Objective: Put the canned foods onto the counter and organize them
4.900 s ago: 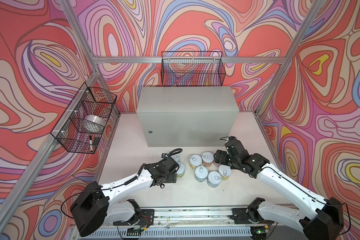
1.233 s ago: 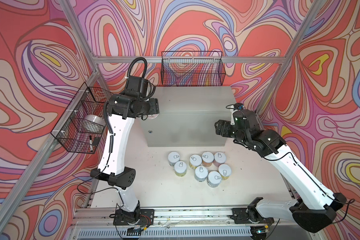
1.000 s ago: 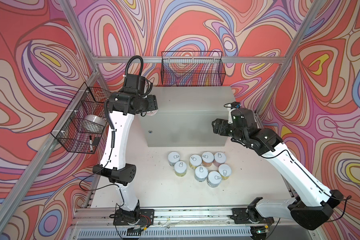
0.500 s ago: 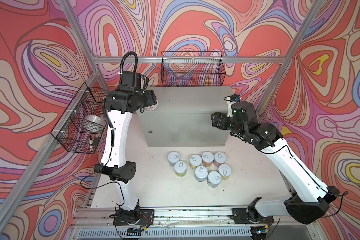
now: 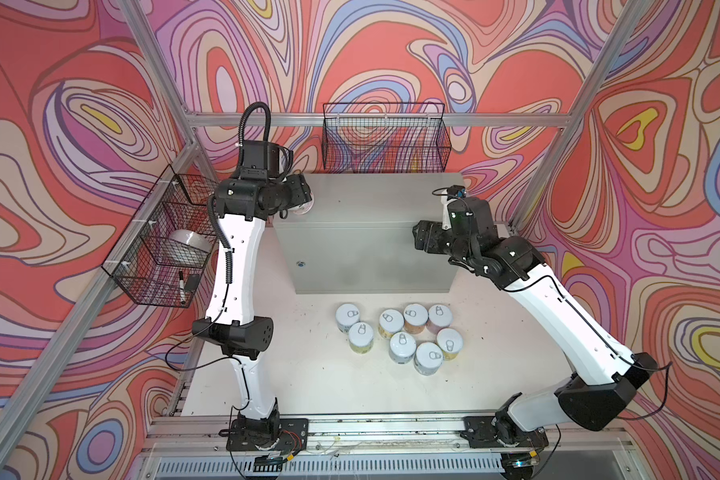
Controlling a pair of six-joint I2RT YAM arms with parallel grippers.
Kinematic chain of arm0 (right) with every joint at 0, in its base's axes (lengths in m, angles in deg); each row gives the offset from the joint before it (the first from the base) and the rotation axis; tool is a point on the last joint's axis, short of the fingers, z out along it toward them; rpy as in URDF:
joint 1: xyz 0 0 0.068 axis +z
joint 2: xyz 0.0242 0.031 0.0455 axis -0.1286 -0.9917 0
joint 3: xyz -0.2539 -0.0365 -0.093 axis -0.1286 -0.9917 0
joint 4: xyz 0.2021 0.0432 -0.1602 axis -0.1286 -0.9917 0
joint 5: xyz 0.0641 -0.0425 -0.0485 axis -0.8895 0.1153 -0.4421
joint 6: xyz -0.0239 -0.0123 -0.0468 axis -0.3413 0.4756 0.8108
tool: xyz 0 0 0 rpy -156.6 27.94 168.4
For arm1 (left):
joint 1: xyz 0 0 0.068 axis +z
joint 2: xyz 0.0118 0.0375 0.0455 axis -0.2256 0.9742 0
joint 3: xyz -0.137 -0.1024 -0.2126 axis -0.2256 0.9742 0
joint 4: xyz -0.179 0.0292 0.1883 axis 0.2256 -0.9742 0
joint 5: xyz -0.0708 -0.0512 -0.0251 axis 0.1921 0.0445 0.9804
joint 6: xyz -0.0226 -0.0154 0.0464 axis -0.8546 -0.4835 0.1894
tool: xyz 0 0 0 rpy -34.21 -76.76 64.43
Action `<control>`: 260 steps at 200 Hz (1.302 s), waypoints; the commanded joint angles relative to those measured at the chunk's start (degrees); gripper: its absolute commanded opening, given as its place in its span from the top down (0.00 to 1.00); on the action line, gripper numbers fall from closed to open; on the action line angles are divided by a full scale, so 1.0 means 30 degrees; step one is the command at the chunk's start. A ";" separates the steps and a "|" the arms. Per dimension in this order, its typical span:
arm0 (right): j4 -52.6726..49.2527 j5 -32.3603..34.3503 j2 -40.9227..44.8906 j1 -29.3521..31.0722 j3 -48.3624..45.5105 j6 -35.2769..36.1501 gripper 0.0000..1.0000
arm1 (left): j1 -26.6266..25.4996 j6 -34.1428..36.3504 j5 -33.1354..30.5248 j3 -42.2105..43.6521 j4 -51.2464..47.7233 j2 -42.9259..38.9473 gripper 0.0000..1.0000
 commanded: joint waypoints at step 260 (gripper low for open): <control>0.0662 -0.1037 -0.0970 0.0126 0.1180 -0.0383 0.12 | -0.0230 0.0328 0.0007 0.1112 0.0956 -0.1550 1.00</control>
